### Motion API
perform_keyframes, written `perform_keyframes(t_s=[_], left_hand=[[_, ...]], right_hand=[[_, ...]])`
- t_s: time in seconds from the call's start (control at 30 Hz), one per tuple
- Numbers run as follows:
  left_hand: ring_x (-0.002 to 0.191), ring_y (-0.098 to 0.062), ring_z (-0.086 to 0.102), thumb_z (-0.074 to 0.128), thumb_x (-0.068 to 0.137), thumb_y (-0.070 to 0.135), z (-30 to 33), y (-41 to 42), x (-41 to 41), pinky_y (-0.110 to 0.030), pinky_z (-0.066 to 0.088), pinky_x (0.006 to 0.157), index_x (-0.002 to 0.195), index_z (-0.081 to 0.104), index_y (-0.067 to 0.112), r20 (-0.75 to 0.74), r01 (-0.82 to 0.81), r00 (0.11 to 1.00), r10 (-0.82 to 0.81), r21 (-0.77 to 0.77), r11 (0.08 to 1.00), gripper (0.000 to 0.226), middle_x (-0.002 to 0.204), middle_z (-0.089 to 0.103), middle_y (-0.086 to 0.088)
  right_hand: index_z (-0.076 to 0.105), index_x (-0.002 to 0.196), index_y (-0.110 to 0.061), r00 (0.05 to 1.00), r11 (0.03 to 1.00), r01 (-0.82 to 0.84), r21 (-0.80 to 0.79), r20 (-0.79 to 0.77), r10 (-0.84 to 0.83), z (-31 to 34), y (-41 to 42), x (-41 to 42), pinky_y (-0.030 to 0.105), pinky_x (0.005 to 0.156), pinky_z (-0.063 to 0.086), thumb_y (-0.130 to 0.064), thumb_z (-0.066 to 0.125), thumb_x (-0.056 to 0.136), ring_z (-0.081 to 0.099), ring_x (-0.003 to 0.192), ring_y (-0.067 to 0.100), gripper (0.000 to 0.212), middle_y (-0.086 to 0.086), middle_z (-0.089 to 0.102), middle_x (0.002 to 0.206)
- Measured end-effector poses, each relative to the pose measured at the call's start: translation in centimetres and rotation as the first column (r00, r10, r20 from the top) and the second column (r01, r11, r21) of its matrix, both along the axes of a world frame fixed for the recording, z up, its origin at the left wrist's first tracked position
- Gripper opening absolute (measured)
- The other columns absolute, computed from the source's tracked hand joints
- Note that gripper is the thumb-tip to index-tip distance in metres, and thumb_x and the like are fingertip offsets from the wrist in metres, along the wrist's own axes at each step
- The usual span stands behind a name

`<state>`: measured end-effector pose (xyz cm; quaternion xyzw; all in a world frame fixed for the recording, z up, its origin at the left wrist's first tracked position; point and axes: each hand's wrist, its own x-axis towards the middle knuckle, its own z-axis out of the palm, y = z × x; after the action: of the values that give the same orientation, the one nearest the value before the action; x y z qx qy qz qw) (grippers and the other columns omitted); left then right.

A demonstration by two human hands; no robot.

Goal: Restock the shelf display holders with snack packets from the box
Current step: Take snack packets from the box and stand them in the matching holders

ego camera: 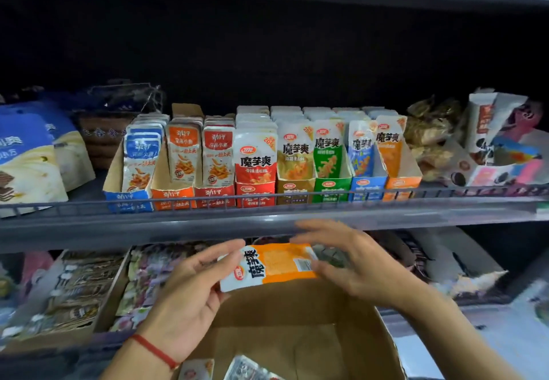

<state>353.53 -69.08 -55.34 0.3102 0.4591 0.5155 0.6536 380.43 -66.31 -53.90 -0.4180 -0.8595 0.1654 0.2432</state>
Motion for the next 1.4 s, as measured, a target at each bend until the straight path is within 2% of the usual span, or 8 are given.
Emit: perform_keyframes(t_s=[0.23, 0.4, 0.53, 0.7, 0.87, 1.07, 1.3, 1.4], left_hand=[[0.078, -0.027, 0.077, 0.066, 0.077, 0.003, 2.3, 2.8, 5.9, -0.025, 0.063, 0.058, 0.106, 0.073, -0.006, 0.161, 0.073, 0.985, -0.065, -0.044, 0.996, 0.032, 0.110, 0.073, -0.028], [0.078, -0.033, 0.074, 0.059, 0.098, 0.028, 6.8, 6.0, 11.6, -0.031, 0.064, 0.066, 0.109, 0.066, 0.001, -0.206, 0.229, 0.961, -0.185, 0.220, 0.948, 0.031, 0.094, 0.075, -0.025], [0.059, -0.023, 0.067, 0.063, 0.100, 0.019, 10.4, 9.9, 16.1, -0.034, 0.058, 0.056, 0.097, 0.072, 0.018, -0.661, 0.382, 0.750, 0.023, 0.461, 0.801, 0.010, 0.067, 0.068, -0.008], [0.046, -0.017, 0.062, 0.064, 0.098, 0.025, 15.2, 16.0, 21.3, -0.028, 0.050, 0.050, 0.084, 0.073, 0.021, -0.705, 0.368, 0.673, 0.225, 0.582, 0.725, 0.017, 0.055, 0.066, -0.005], [0.044, -0.012, 0.066, 0.062, 0.099, 0.031, 18.1, 20.0, 24.7, -0.018, 0.046, 0.043, 0.078, 0.070, 0.022, -0.835, 0.479, 0.381, 0.397, 0.546, 0.687, 0.024, 0.058, 0.069, 0.002], [0.063, -0.022, 0.072, 0.064, 0.095, 0.035, 18.4, 22.8, 27.4, -0.039, 0.064, 0.070, 0.070, 0.070, 0.022, -0.831, 0.494, 0.167, 0.531, 0.537, 0.684, 0.029, 0.070, 0.074, 0.001], [0.055, -0.015, 0.066, 0.062, 0.099, 0.033, 19.0, 23.3, 28.0, -0.032, 0.059, 0.062, 0.078, 0.071, 0.019, -0.828, 0.554, 0.085, 0.555, 0.502, 0.664, 0.027, 0.074, 0.075, 0.000], [0.069, -0.015, 0.069, 0.068, 0.095, 0.040, 18.2, 23.2, 27.8, -0.034, 0.060, 0.070, 0.082, 0.077, 0.022, -0.851, 0.607, 0.014, 0.526, 0.425, 0.671, 0.023, 0.076, 0.074, 0.005]], right_hand=[[0.067, 0.130, -0.039, 0.980, 0.989, 0.149, -0.002, -0.132, -0.148, -0.3, -1.2, 4.5, 0.004, 0.096, 0.040, -0.031, 0.069, 0.093, 0.053, 0.118, -0.015, 0.038, -0.025, 0.062, 0.131], [0.073, 0.098, -0.024, 0.773, 0.803, 0.575, 0.156, -0.426, -0.471, -0.8, -0.4, 6.4, 0.015, 0.061, 0.046, -0.040, 0.055, 0.099, 0.065, 0.072, 0.005, 0.023, -0.012, 0.070, 0.074], [0.071, 0.093, -0.026, 0.546, 0.720, 0.691, -0.063, -0.606, -0.578, -0.1, 0.0, 8.0, 0.022, 0.061, 0.050, -0.035, 0.064, 0.098, 0.066, 0.069, 0.003, 0.012, -0.013, 0.071, 0.074], [0.064, 0.097, -0.035, 0.223, 0.623, 0.719, -0.308, -0.747, -0.626, 0.8, 0.4, 9.8, 0.028, 0.067, 0.054, -0.026, 0.063, 0.100, 0.068, 0.074, 0.002, 0.010, -0.020, 0.071, 0.082], [0.066, 0.095, -0.026, 0.081, 0.581, 0.726, -0.367, -0.794, -0.602, 1.5, 0.7, 10.5, 0.039, 0.063, 0.054, -0.007, 0.057, 0.099, 0.068, 0.061, 0.008, 0.021, -0.007, 0.074, 0.075], [0.067, 0.095, -0.021, 0.012, 0.624, 0.665, -0.410, -0.830, -0.558, 2.4, 1.1, 10.5, 0.035, 0.063, 0.056, -0.003, 0.056, 0.098, 0.070, 0.060, 0.015, 0.022, -0.005, 0.075, 0.080], [0.068, 0.095, -0.020, 0.005, 0.676, 0.593, -0.437, -0.838, -0.546, 3.0, 1.0, 10.5, 0.024, 0.059, 0.054, 0.000, 0.056, 0.097, 0.069, 0.060, 0.015, 0.023, 0.001, 0.075, 0.083], [0.068, 0.095, -0.019, 0.003, 0.677, 0.589, -0.442, -0.836, -0.548, 3.0, 0.9, 10.6, 0.023, 0.058, 0.054, 0.001, 0.056, 0.096, 0.069, 0.059, 0.014, 0.024, 0.000, 0.075, 0.082]])
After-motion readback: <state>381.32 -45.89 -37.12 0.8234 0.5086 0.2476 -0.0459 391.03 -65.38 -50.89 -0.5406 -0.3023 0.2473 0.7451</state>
